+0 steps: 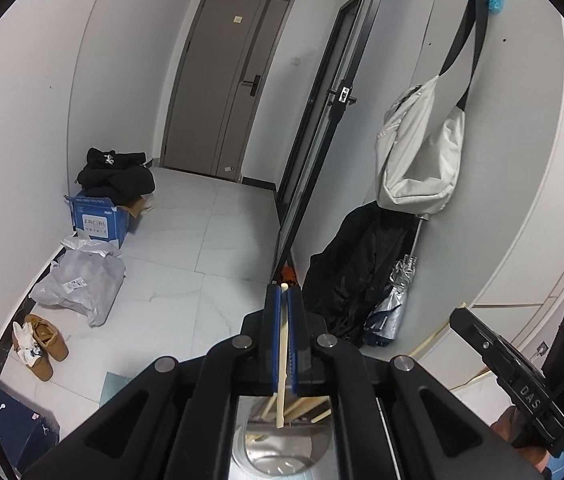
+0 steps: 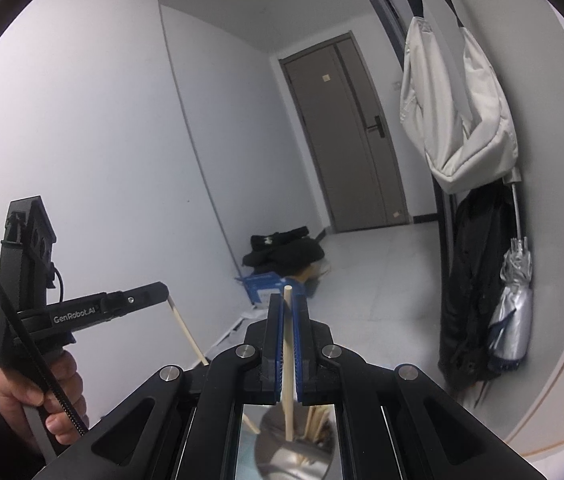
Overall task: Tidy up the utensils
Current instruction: 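Lower the left gripper's chopstick into the holder and open it while the right gripper does too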
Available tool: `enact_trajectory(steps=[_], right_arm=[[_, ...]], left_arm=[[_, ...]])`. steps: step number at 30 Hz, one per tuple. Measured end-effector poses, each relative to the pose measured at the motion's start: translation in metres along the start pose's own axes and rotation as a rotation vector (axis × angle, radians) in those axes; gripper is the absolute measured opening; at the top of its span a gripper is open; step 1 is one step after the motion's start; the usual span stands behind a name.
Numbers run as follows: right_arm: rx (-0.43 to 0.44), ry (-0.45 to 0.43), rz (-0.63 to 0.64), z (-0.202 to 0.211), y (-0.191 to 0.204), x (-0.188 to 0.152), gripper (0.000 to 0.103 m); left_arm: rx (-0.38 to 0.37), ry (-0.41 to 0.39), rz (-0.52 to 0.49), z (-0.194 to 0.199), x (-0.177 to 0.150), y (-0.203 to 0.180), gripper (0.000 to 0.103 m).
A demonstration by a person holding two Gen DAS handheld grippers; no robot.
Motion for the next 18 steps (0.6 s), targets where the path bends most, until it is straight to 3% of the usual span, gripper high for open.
enact_trajectory(steps=[18], right_arm=[[0.006, 0.08, 0.001, -0.064, -0.013, -0.01, 0.004]], left_arm=[[0.024, 0.102, -0.108, -0.045, 0.002, 0.002, 0.0]])
Point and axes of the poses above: each gripper's, at about its wrist camera, not at the fingertips, and z roughly against the way its jaws point, y to its left, x to its top, the point moved 1 cm from there along -z, roughly the way its jaws point, and after that the axes turned 11 degrees about y, right-handed, at the moved point
